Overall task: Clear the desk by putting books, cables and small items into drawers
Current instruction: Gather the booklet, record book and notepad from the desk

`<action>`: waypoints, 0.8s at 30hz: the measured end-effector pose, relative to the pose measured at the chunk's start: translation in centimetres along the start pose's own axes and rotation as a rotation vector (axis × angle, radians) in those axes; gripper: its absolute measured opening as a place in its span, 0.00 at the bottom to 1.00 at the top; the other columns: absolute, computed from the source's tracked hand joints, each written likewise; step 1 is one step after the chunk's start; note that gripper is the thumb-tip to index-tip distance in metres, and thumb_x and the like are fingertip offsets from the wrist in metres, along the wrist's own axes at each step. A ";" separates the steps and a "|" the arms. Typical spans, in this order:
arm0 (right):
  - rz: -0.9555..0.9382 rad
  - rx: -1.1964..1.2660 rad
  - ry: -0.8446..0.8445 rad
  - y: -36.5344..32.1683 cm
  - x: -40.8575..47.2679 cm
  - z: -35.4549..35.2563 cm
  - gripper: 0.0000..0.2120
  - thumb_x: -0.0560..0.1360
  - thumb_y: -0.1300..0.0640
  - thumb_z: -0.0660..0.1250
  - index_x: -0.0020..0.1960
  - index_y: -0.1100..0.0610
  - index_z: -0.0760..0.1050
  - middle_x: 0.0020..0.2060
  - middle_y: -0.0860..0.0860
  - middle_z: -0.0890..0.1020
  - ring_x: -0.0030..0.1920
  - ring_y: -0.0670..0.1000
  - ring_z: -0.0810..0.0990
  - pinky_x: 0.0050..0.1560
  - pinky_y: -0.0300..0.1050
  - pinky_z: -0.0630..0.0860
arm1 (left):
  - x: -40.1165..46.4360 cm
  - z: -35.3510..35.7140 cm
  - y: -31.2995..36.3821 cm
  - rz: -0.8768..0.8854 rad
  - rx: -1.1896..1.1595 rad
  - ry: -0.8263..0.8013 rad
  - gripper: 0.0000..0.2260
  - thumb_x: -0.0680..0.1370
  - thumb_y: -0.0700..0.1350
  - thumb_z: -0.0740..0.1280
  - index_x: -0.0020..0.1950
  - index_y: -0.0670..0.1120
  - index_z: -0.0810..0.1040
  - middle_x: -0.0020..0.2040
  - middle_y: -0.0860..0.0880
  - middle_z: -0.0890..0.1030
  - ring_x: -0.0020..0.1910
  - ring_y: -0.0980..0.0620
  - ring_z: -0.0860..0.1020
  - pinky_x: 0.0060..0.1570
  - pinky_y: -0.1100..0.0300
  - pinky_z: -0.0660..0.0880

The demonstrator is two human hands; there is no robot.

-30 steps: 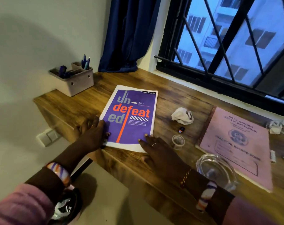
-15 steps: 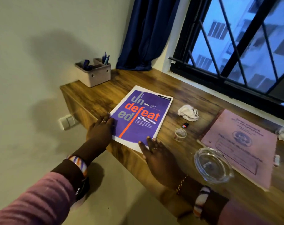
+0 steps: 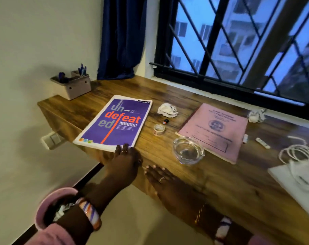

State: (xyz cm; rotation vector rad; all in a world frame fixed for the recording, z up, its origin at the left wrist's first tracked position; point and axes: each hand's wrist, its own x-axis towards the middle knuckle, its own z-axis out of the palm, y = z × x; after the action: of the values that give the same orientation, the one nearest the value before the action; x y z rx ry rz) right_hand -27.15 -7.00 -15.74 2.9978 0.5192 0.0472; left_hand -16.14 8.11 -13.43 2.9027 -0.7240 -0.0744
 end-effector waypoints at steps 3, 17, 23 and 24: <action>-0.033 0.233 0.015 1.3 -3.1 -0.8 0.27 0.77 0.56 0.56 0.75 0.55 0.55 0.75 0.51 0.59 0.75 0.49 0.56 0.73 0.43 0.43 | -1.0 -0.6 2.9 0.136 -0.028 0.019 0.13 0.78 0.51 0.57 0.57 0.47 0.75 0.59 0.45 0.76 0.63 0.45 0.72 0.59 0.55 0.70; 1.062 0.887 0.384 14.9 -9.0 -3.0 0.20 0.74 0.59 0.67 0.65 0.57 0.70 0.60 0.56 0.78 0.54 0.53 0.78 0.52 0.46 0.76 | 14.2 -3.0 13.9 0.085 -0.331 0.038 0.19 0.77 0.52 0.63 0.57 0.37 0.76 0.56 0.35 0.79 0.57 0.39 0.76 0.53 0.53 0.73; 1.353 1.346 0.416 20.1 -7.1 -2.3 0.05 0.74 0.64 0.64 0.40 0.61 0.78 0.33 0.51 0.80 0.31 0.47 0.79 0.27 0.39 0.75 | 21.1 0.0 16.7 0.184 -0.181 -0.175 0.23 0.80 0.55 0.56 0.61 0.38 0.73 0.59 0.35 0.77 0.60 0.39 0.75 0.54 0.55 0.70; 1.369 1.428 0.435 20.5 -6.9 -2.3 0.04 0.74 0.65 0.64 0.43 0.63 0.78 0.34 0.52 0.80 0.31 0.48 0.79 0.24 0.38 0.74 | 21.7 0.2 17.0 0.186 -0.185 -0.177 0.23 0.80 0.55 0.55 0.63 0.39 0.73 0.59 0.34 0.77 0.59 0.39 0.75 0.54 0.55 0.70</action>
State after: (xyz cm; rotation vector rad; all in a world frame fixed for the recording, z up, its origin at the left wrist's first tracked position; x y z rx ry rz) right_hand -26.92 -28.36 -11.49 3.5846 -2.5319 0.6334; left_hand -4.90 -16.97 -11.25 2.6636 -0.9569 -0.3609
